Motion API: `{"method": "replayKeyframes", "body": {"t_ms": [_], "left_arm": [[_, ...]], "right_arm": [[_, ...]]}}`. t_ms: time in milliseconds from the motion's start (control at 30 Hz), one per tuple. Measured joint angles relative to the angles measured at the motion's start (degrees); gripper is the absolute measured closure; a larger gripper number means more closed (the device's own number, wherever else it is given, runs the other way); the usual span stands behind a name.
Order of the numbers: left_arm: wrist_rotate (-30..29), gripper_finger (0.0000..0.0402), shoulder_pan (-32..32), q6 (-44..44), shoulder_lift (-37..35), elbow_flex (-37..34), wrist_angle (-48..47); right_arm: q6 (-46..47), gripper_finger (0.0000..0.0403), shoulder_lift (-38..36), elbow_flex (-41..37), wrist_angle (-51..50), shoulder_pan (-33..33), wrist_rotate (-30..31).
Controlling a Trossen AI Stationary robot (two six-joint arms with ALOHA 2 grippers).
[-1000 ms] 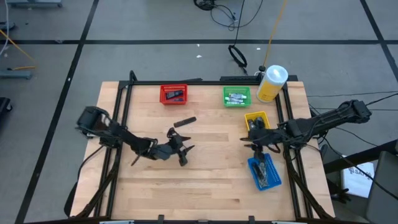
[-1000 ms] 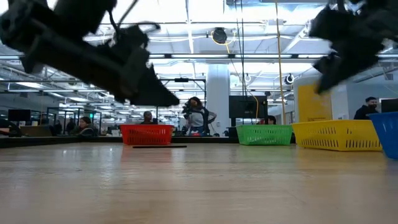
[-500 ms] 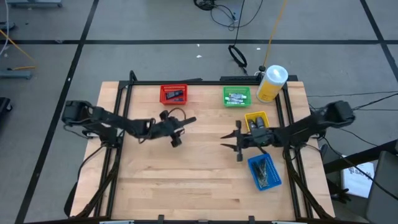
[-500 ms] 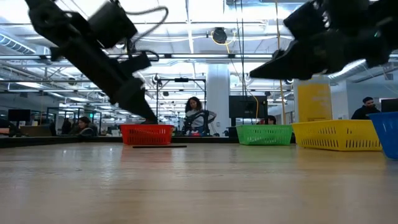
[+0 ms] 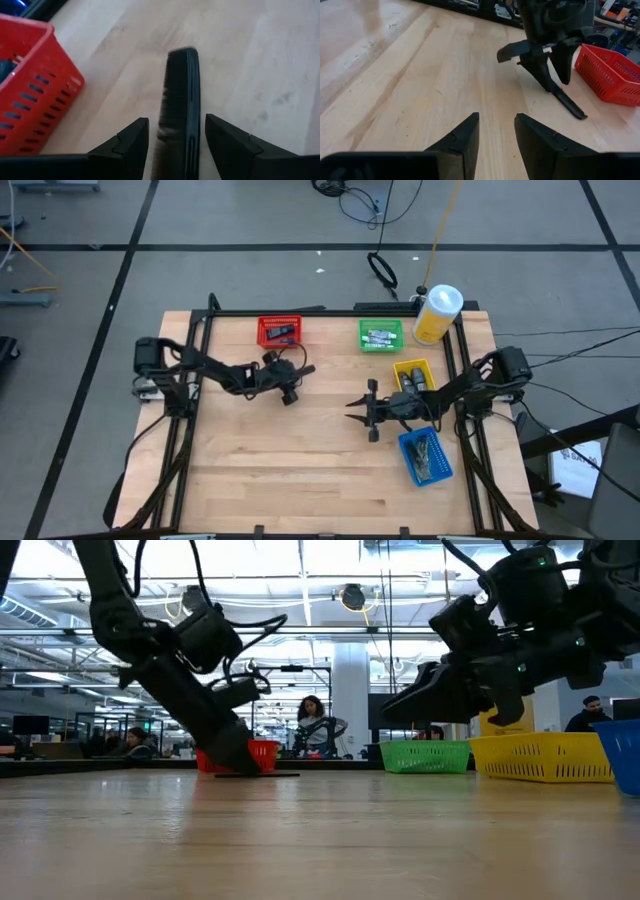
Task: Pick & Place Travel size toiletries
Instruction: Put the black comb into the blue bin
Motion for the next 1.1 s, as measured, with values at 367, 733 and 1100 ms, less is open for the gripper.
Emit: {"method": "replayKeyframes", "body": {"t_ms": [367, 733, 1100], "left_arm": [[12.23, 0.0276, -1.12, 1.44, 1.23, 0.00, 1.61], [9.83, 0.0394, -4.87, -1.92, -0.36, -0.09, 2.96], [2.22, 0.0399, 2.96, -12.22, -8.42, 4.59, -15.27]], "right_arm": [[0.12, 0.0287, -0.52, 0.02, 0.59, 0.02, -0.07], [0.14, 0.0287, -0.50, 0.02, 0.87, 0.02, -0.09], [0.16, 0.0287, -0.50, 0.00, 0.87, 0.02, -0.07]]}}
